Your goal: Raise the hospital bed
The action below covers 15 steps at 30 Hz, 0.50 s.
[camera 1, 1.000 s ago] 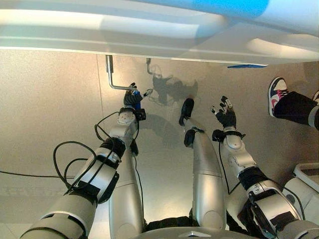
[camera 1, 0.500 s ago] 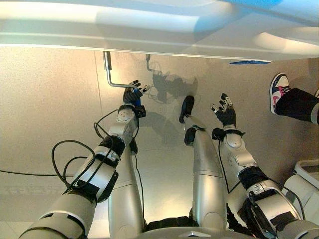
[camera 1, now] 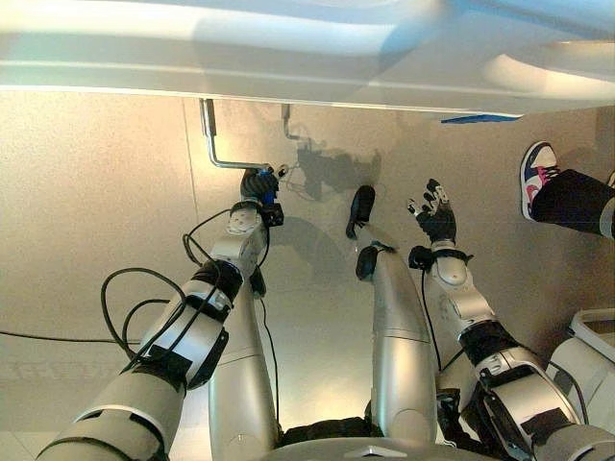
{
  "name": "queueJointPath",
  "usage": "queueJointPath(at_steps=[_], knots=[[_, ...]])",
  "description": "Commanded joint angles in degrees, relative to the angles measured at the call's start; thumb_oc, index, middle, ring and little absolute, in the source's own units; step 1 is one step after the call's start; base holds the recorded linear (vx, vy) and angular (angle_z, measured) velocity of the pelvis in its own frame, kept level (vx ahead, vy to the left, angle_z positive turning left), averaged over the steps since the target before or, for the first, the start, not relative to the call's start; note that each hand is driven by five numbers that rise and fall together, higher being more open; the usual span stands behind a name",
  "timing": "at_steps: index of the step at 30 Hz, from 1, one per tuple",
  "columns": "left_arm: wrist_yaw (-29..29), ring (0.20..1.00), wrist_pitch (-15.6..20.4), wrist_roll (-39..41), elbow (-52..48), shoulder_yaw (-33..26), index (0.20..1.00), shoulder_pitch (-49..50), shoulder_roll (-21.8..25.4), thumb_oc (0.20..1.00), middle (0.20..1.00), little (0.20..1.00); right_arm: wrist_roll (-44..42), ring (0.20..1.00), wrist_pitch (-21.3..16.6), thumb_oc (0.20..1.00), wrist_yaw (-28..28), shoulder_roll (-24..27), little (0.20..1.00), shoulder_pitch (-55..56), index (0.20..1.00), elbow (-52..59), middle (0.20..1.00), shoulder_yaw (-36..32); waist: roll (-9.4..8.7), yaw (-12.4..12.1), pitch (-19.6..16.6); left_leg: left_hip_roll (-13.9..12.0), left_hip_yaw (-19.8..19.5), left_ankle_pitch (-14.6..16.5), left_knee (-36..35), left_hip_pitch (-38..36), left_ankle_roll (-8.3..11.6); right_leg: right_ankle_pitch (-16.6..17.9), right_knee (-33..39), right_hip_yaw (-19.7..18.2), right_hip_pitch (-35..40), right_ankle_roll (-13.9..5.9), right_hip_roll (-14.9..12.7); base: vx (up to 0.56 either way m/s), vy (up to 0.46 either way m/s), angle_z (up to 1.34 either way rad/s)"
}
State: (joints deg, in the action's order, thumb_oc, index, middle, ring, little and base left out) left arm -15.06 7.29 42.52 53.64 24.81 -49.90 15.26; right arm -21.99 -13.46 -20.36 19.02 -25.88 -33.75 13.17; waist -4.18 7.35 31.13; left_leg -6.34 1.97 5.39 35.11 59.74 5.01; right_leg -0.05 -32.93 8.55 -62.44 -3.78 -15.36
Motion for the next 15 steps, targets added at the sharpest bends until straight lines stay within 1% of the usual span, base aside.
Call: queueJointPath(at_steps=[1, 7, 9, 10, 11, 14, 15], knots=[[2.27, 0.2, -0.52, 0.75, 0.8, 2.35, 0.2, 0.84, -6.15, 0.2, 0.2, 0.2, -0.45, 1.0, -2.3, 1.0, -0.15, 2.63, 1.0, 3.39, 1.0, 6.35, 1.0, -1.63, -0.08, 0.43, -1.34, -0.69, -0.48, 0.21, 0.75, 1.99, -2.65, -1.7, -4.85, -3.35, -2.0, -4.97, -1.65, 0.0, 0.0, 0.0], [2.65, 0.2, -0.29, 2.68, -2.25, 3.17, 0.2, 1.69, -7.18, 0.2, 0.2, 0.2, -0.47, 1.0, -2.02, 1.0, -0.23, 2.76, 1.0, 3.32, 1.0, 6.48, 1.0, -1.75, -0.03, 0.36, -1.34, -0.65, -0.42, 0.07, 0.84, 2.23, -2.68, -1.53, -5.05, -3.18, -2.21, -4.97, -1.84, 0.0, 0.0, 0.0], [2.77, 0.2, 0.1, 3.58, -4.41, 3.42, 0.2, 2.5, -7.27, 0.2, 0.2, 0.2, -0.54, 1.0, -2.05, 1.0, -0.3, 2.66, 1.0, 3.38, 1.0, 6.49, 1.0, -1.82, 0.15, 0.25, -1.34, -0.56, -0.38, 0.02, 0.72, 2.11, -2.72, -1.51, -5.07, -3.15, -2.18, -4.96, -1.8, 0.0, 0.0, 0.0], [3.09, 0.2, 0.46, 4.68, -7.17, 3.77, 0.2, 3.3, -7.03, 0.2, 0.2, 0.2, -0.45, 1.0, -2.0, 1.0, -0.27, 2.79, 1.0, 3.5, 1.0, 6.5, 1.0, -1.88, 0.35, 0.08, -1.34, -0.45, -0.32, -0.04, 0.49, 1.93, -2.78, -1.46, -5.02, -3.1, -2.14, -4.96, -1.84, 0.0, 0.0, 0.0], [3.05, 0.2, 0.44, 4.68, -7.25, 3.8, 0.2, 3.37, -7.01, 0.2, 0.2, 0.2, -0.44, 1.0, -2.0, 1.0, -0.27, 2.77, 1.0, 3.53, 1.0, 6.51, 1.0, -1.88, 0.35, 0.07, -1.34, -0.45, -0.33, -0.05, 0.48, 1.91, -2.78, -1.46, -5.01, -3.09, -2.12, -4.96, -1.84, 0.0, 0.0, 0.0], [3.14, 0.2, 1.11, 5.94, -13.8, 4.77, 0.2, 6.04, -5.51, 0.2, 0.2, 0.2, -0.04, 1.0, -1.87, 1.0, -0.3, 2.92, 1.0, 4.42, 1.0, 7.08, 1.0, -2.42, 0.75, -0.31, -1.34, -0.15, -0.4, -0.17, 0.34, 1.81, -2.93, -1.39, -4.9, -2.95, -1.91, -4.94, -2.05, 0.0, 0.0, 0.0], [3.13, 0.2, 1.1, 5.94, -13.82, 4.77, 0.2, 6.06, -5.5, 0.2, 0.2, 0.2, -0.04, 1.0, -1.87, 1.0, -0.3, 2.91, 1.0, 4.43, 1.0, 7.08, 1.0, -2.42, 0.75, -0.31, -1.34, -0.15, -0.4, -0.17, 0.34, 1.8, -2.93, -1.39, -4.9, -2.94, -1.9, -4.94, -2.05, 0.0, -0.017, 0.04]])
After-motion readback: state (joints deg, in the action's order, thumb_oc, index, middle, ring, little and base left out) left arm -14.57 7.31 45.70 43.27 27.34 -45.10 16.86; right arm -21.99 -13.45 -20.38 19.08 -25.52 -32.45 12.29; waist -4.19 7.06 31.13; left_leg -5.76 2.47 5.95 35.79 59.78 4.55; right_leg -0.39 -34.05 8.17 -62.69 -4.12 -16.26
